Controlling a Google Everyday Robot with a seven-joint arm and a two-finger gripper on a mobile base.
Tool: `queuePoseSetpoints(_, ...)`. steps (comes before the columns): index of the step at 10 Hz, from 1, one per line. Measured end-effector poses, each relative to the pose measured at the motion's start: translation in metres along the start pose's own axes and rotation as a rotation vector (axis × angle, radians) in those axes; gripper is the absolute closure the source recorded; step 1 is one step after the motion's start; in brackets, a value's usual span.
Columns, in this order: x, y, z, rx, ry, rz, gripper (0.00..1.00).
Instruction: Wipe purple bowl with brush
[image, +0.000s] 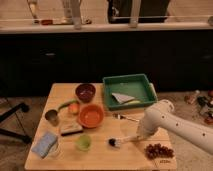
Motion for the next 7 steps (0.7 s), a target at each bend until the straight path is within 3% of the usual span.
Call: queuePoseSetpoints(7,-0.026,-0.007,-0.04,0.081,-0.004,-0.06,1.0)
